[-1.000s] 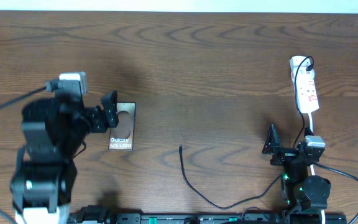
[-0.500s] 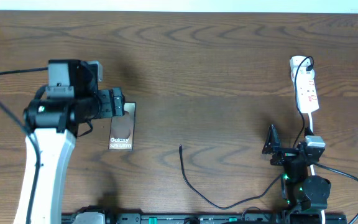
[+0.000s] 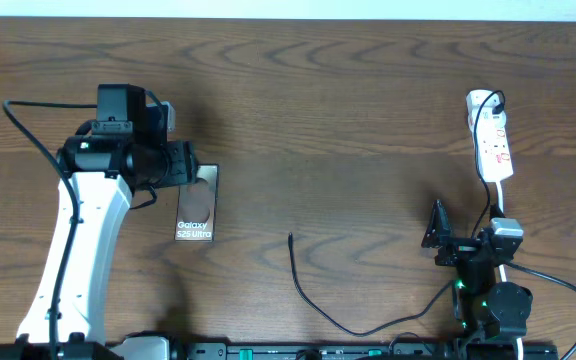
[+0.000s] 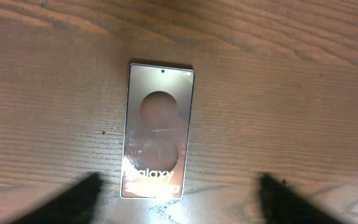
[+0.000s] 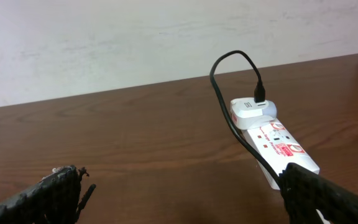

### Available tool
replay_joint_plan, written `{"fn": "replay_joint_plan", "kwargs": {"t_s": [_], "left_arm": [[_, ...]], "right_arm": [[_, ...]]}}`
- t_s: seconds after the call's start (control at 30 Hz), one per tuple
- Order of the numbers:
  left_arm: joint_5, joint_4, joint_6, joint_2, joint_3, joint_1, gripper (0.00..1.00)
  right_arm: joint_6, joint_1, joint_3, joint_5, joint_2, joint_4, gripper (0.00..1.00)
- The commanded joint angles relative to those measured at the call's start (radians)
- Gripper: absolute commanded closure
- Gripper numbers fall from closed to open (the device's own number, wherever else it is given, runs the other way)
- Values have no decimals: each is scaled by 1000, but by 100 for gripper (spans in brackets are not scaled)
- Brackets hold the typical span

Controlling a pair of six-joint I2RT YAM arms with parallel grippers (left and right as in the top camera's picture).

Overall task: Plug charger to phone and switch on socket
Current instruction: 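Move the left gripper forward and down over the silver phone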

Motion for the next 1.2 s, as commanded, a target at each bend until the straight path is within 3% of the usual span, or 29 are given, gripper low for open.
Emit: {"fn": "replay_joint_plan", "kwargs": {"t_s": [0.0,0.47,0.6,1.17], "left_arm": [[7,-5,-2,31,18,-2,2],[6,2,-2,247,18,-2,2],[-93,19,-4,301,18,-21,2],[-139,68,-13,334,-7,-76,2]], "right_arm": [[-11,14,-1,9,-6,-4,1],[-11,14,-1,9,-6,-4,1],[-11,14,-1,9,-6,-4,1],[-12,14,-1,9,-6,-4,1]]}}
